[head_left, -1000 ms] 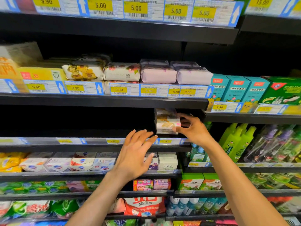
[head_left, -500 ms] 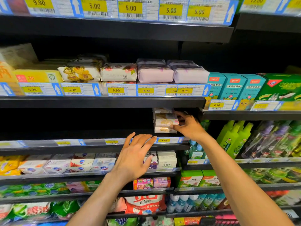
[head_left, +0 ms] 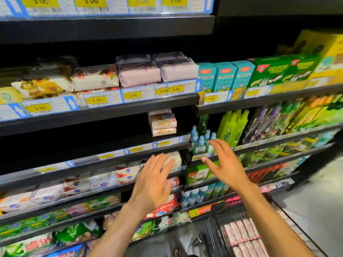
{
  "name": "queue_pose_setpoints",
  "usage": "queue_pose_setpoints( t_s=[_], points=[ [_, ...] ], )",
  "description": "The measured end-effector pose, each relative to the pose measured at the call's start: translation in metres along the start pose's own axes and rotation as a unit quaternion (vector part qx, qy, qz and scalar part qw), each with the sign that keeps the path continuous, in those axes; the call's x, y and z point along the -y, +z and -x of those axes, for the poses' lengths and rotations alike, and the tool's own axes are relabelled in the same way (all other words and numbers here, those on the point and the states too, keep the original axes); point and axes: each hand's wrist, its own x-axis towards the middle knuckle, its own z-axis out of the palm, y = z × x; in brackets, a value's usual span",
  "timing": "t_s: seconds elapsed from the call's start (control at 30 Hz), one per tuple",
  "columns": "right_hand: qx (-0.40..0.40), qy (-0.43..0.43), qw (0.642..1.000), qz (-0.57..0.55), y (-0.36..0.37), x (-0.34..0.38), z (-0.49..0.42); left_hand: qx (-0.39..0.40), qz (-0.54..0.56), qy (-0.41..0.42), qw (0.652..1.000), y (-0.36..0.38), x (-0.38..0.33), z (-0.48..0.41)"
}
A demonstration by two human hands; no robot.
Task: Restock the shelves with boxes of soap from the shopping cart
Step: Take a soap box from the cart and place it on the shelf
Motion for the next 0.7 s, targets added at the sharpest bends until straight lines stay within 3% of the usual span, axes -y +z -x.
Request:
queue_pose_setpoints(
  t_s=[0.17,0.33,0.7],
  points=[
    [0.006,0.1,0.992,0.075,0.017,-0.064,0.109,0.082,0.043,0.064,0.994,0.042,-0.039,-0.01],
    [0.048,0.232,0.969,0.063,0.031,-0.115,0.227,0.185,0.045,0.138,0.972,0.109,-0.096,-0.02],
    [0.049,0.47,0.881,0.025,0.043,-0.178,0.453,0.328,0.094,0.294,0.893,0.23,-0.266,-0.02]
  ],
)
